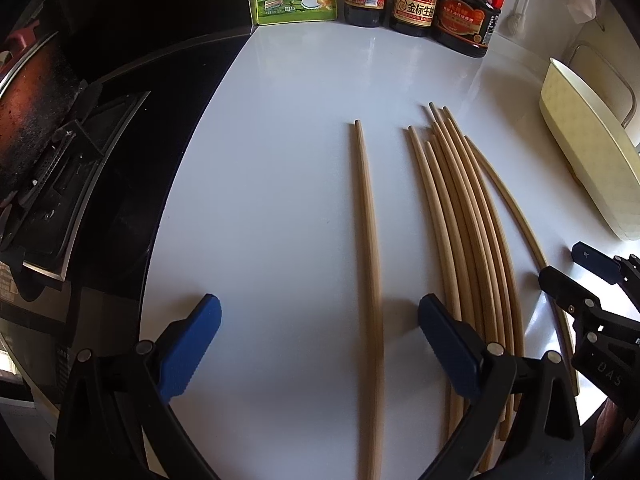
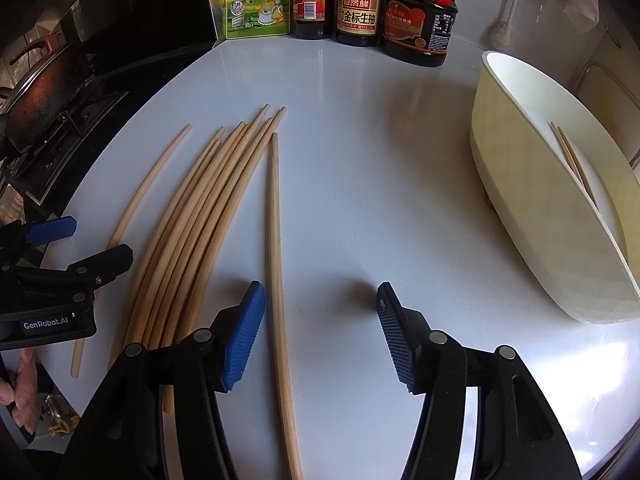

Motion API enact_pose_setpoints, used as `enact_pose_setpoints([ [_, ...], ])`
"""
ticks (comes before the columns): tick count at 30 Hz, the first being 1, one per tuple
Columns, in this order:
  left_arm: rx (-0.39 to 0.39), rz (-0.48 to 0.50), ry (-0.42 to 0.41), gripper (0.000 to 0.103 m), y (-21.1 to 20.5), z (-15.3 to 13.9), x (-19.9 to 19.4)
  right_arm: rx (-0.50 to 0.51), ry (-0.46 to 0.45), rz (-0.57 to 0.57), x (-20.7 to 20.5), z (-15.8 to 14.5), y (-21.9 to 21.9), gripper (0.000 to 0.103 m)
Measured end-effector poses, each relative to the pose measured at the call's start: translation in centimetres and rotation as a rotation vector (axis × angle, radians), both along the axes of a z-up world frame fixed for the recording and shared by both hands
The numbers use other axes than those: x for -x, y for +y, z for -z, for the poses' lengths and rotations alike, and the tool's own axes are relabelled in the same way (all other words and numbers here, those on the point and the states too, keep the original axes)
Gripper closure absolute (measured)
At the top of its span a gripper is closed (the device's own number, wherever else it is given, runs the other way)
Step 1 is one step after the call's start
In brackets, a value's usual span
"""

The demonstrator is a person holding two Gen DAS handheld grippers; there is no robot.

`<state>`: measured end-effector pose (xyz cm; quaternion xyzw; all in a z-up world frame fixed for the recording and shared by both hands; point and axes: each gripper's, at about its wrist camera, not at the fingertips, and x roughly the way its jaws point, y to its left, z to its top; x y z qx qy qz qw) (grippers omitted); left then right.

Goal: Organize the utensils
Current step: 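Separate single chopsticks from the bundle with both grippers, then close the left gripper on one chopstick while the right gripper closes on another, then lift and carry both held chopsticks over the white basin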

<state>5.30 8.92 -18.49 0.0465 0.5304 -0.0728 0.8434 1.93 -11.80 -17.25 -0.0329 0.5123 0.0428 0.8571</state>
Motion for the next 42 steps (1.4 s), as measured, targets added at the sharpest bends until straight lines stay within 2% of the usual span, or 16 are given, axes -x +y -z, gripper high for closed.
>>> enact_pose_setpoints([
  [3,0.004,0.007,-0.018,0.026,0.0,-0.3,0.3,-0.003,0.001,-0.009,-0.1,0.0,0.0,0.048],
  [5,0.006,0.02,-0.024,0.05,-0.3,-0.6,0.6,-0.001,0.002,-0.014,-0.1,0.0,0.1,0.049],
  [6,0.005,0.029,-0.027,0.059,-0.5,-0.7,0.7,-0.003,0.003,-0.018,-0.1,0.0,0.1,0.051],
  [7,0.005,0.04,-0.025,0.078,-0.7,-0.8,0.8,-0.004,0.003,-0.026,-0.1,0.0,0.3,0.055],
  [8,0.0,0.047,-0.02,0.092,-0.9,-0.8,0.9,-0.003,0.003,-0.035,-0.1,0.0,0.4,0.059],
  [9,-0.005,0.053,-0.014,0.095,-1.1,-0.8,1.0,-0.001,0.002,-0.044,-0.1,-0.1,0.7,0.069],
  [10,-0.014,0.054,-0.011,0.095,-1.2,-0.8,1.0,0.001,0.003,-0.052,-0.1,-0.1,0.9,0.079],
  [11,-0.011,0.052,-0.005,0.095,-1.2,-0.9,0.9,0.003,0.005,-0.057,-0.1,-0.1,1.1,0.085],
  [12,-0.002,0.048,0.006,0.095,-1.1,-1.0,0.8,0.004,0.009,-0.059,-0.1,-0.2,1.2,0.096],
  [14,0.012,0.035,0.031,0.095,-0.8,-1.0,0.6,-0.013,0.02,-0.05,-0.3,-0.2,1.1,0.097],
  [20,0.05,-0.018,0.101,0.095,0.2,-1.5,0.5,-0.161,0.054,0.028,0.2,-0.9,-0.6,0.097],
  [29,0.066,-0.022,0.049,0.095,-1.6,-6.1,1.6,-0.256,0.006,0.027,1.9,-5.3,-2.5,0.097],
  [36,0.115,0.072,-0.053,0.095,-8.3,-10.9,1.1,-0.259,-0.089,0.082,2.7,-10.1,-8.5,0.097],
  [42,0.18,0.152,-0.094,0.095,-16.8,-13.6,-0.2,-0.229,-0.14,0.167,2.5,-12.2,-16.2,0.097],
])
